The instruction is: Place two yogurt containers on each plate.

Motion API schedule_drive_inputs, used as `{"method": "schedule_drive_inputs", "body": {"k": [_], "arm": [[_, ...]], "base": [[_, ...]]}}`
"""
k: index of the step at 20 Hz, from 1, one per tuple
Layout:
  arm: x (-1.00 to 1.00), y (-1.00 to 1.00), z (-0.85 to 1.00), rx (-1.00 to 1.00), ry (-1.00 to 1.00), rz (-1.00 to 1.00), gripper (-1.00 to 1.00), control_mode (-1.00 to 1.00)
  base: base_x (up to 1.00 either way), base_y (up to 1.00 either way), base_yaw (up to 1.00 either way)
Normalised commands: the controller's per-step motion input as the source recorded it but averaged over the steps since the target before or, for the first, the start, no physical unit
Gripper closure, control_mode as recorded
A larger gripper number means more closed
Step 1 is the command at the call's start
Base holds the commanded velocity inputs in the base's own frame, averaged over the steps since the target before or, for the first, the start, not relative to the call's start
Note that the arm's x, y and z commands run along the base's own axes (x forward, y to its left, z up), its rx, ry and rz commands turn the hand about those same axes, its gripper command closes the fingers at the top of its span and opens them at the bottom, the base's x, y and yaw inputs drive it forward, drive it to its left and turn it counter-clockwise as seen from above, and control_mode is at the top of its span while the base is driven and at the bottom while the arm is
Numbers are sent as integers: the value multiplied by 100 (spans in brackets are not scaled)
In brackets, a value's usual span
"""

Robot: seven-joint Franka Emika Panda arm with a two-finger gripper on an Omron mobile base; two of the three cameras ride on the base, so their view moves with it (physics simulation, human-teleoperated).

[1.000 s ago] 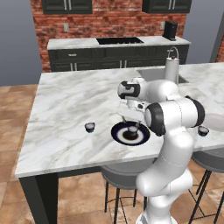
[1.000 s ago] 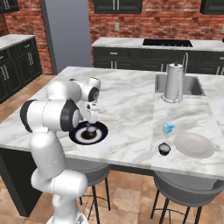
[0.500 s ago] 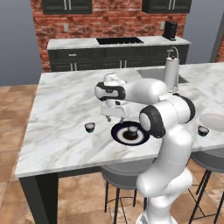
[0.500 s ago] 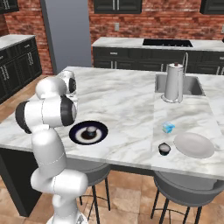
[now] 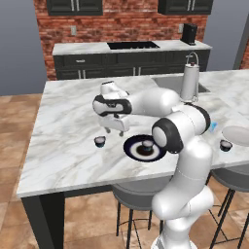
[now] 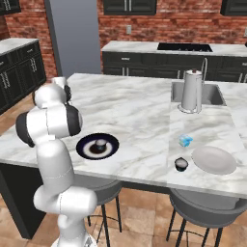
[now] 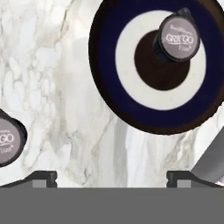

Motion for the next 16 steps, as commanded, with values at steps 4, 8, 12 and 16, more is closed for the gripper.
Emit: {"method": "schedule_drive_inputs", "body": {"k": [4,8,12,16], "arm": [[12,19,-15,0,-13,3,-100,-100],[20,22,-15,0,0,7,-100,-100],[24,21,-7,3,0,15,-100,-100],[26,23,-8,0,0,11,-100,-100]], "base": [[0,0,0],[0,0,0],[0,0,0],[0,0,0]]}}
